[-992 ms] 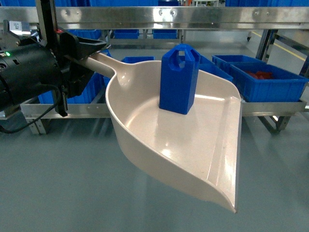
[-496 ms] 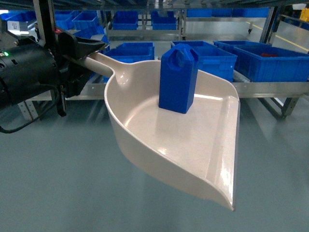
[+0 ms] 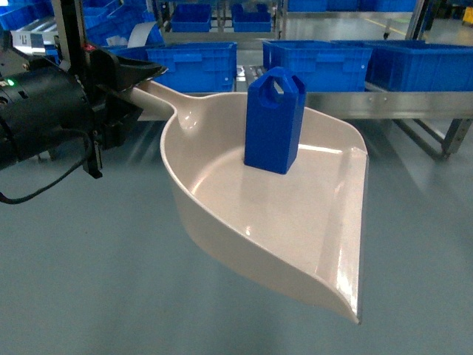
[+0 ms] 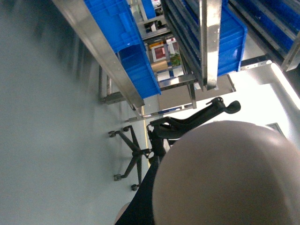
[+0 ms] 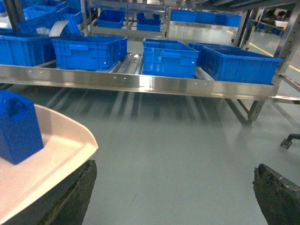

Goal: Place part in tray to right shelf

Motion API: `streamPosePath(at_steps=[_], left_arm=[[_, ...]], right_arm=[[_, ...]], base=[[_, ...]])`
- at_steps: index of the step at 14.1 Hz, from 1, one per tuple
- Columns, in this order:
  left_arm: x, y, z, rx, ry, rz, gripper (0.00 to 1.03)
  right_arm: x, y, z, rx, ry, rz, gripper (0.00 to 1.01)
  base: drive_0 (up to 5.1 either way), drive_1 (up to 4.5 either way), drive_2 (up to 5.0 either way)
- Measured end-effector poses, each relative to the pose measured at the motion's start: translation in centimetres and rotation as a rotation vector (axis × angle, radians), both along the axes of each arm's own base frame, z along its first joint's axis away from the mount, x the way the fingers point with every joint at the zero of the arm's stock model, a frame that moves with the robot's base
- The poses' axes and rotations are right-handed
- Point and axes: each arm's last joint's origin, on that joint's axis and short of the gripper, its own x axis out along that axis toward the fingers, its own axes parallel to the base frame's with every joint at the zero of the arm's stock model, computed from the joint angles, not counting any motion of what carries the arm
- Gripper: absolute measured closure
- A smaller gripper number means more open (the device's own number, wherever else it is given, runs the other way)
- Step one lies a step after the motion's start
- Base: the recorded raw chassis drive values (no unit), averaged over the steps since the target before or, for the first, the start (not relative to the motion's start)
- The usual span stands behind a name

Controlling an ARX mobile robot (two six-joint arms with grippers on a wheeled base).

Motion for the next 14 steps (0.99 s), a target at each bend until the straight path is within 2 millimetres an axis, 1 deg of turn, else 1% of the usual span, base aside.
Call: streamPosePath(at_steps=[14], left_arm=[[-0.03, 0.00, -0.04, 0.000, 0.002, 0.000, 0.89]], right_arm=[[0.00, 0.00, -0.03, 0.000, 0.002, 0.000, 0.03]], base=[[0.0, 0.00, 0.0]])
